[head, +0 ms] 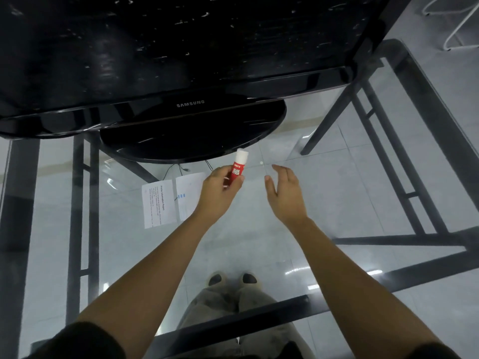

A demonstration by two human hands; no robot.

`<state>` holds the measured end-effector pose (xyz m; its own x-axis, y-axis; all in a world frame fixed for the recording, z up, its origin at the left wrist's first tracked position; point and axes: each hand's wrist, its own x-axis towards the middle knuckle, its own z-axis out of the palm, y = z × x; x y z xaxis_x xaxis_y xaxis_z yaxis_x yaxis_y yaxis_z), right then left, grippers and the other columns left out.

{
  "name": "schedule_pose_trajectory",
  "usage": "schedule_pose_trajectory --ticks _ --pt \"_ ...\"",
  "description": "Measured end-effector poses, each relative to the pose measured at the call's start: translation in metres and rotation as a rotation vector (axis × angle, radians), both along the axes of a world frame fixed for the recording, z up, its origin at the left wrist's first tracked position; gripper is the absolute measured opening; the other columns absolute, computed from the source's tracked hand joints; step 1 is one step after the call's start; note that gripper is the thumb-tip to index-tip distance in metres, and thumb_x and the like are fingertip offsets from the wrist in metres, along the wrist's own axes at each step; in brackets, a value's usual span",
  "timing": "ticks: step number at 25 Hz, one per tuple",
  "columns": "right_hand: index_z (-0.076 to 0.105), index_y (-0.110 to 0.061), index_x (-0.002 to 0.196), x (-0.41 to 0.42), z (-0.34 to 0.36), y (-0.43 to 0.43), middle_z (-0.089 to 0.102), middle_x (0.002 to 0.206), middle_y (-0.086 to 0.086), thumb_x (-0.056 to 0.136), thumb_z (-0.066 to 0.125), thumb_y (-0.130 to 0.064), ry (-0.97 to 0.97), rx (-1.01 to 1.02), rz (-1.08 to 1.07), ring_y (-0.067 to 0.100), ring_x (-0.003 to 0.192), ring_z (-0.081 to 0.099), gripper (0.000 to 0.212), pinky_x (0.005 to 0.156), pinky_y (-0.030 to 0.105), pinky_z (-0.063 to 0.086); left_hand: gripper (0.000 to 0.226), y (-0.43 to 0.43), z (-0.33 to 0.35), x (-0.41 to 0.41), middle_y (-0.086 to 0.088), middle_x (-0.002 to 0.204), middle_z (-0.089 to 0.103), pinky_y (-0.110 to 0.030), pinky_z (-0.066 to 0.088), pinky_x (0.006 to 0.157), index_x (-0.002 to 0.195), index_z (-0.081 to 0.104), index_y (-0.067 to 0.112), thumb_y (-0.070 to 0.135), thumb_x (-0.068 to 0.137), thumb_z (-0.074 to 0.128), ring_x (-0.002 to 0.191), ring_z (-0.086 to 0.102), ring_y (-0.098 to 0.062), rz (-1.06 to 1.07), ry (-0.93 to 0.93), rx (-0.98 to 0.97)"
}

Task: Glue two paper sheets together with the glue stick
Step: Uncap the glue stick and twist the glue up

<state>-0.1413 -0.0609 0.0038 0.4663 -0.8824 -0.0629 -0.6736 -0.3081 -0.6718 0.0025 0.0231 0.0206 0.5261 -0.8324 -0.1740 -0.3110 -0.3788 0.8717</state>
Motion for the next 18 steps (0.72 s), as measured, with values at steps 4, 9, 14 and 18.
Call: schedule_pose_trajectory --ticks 4,9,14,18 --pt "0.053 -0.013 0.125 0.013 0.030 -0.021 0.061 0.117 0.004 0.094 0.046 -0.036 -0.223 0.240 0.022 0.012 0.105 0.055 0.039 0.086 0.014 0.038 0.037 0.008 0.005 0.003 0.000 0.098 0.052 -0.008 0.035 0.070 0.126 0.052 0.014 0.029 0.092 0.052 0.083 0.050 -0.012 -0.089 -0.111 0.019" --pt "0.062 -0.017 0.112 0.025 0.044 -0.028 0.065 0.096 -0.001 0.088 0.057 -0.038 -0.248 0.330 0.135 0.011 0.088 0.060 0.032 0.080 0.020 0.045 0.035 0.005 0.013 0.002 0.007 0.101 0.057 -0.002 0.036 0.072 0.117 0.058 0.013 0.030 0.087 0.061 0.092 0.054 -0.008 -0.069 -0.117 -0.049" --pt "0.067 -0.021 0.098 0.022 0.045 -0.039 0.066 0.091 -0.003 0.088 0.059 -0.033 -0.328 0.374 0.060 0.009 0.084 0.060 0.017 0.079 0.020 0.048 0.030 -0.001 0.014 0.004 0.005 0.097 0.060 0.000 0.037 0.068 0.111 0.060 0.012 0.028 0.086 0.063 0.084 0.052 -0.005 -0.087 -0.135 -0.069" --pt "0.064 -0.022 0.111 0.012 0.035 -0.056 0.059 0.101 -0.007 0.087 0.061 -0.034 -0.322 0.286 -0.154 0.003 0.085 0.058 0.028 0.079 0.013 0.041 0.029 0.010 0.001 0.010 -0.003 0.103 0.063 -0.003 0.034 0.070 0.111 0.060 0.011 0.025 0.086 0.063 0.092 0.053 -0.012 -0.080 -0.127 0.020"
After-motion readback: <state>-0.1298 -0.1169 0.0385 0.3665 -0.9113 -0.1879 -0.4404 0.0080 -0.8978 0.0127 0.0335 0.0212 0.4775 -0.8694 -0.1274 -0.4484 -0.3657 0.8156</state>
